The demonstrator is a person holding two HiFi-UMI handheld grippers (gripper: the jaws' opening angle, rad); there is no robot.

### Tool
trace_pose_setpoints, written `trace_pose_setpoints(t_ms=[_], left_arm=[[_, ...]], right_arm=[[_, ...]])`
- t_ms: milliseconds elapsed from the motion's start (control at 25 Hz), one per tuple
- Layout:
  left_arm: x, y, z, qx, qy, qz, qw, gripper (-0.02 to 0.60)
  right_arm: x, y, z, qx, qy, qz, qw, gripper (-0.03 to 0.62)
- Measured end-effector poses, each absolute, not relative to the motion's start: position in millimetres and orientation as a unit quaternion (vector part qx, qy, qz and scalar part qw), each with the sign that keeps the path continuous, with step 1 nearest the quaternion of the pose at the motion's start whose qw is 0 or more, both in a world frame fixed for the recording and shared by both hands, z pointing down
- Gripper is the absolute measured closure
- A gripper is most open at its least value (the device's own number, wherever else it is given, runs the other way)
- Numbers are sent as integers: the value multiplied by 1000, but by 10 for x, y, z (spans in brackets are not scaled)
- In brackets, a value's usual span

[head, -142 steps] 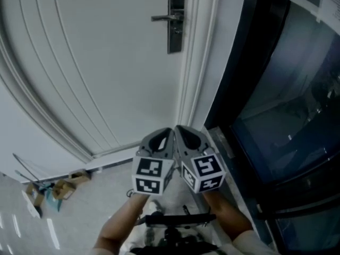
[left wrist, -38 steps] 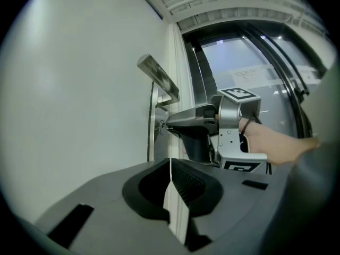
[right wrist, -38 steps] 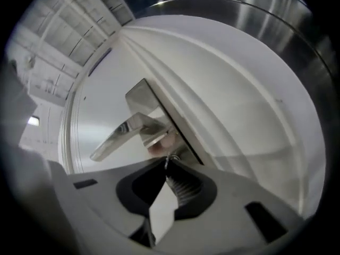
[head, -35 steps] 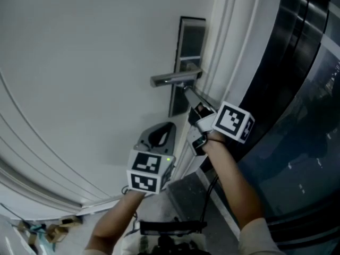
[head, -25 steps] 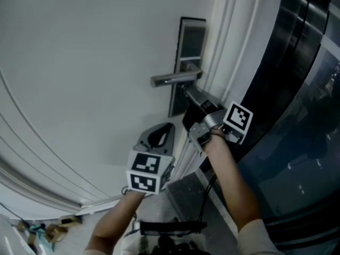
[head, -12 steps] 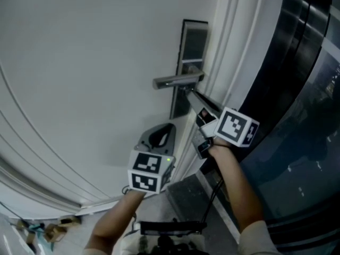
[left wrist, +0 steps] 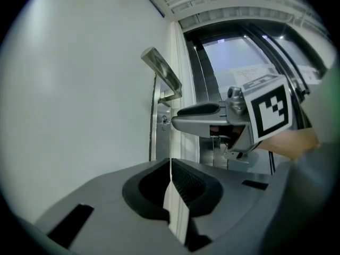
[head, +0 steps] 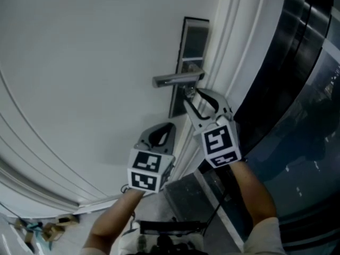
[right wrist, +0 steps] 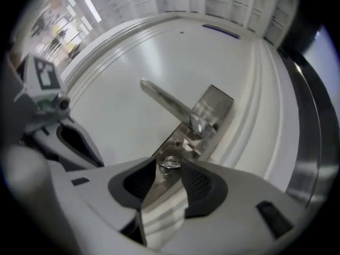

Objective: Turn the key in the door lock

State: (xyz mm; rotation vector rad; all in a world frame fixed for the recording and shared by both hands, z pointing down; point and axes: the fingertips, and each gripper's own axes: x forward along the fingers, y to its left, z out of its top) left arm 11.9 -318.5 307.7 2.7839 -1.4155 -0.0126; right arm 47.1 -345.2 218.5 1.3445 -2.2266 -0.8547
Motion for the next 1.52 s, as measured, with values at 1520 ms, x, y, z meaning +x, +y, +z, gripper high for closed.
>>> trace_pose_setpoints(t_ms=[1520], left_arm=[[84,-3133,3110,890,-455,-4,15,563]], right_arm=[[477,-3666,2190,501,-835,-167,155,491]])
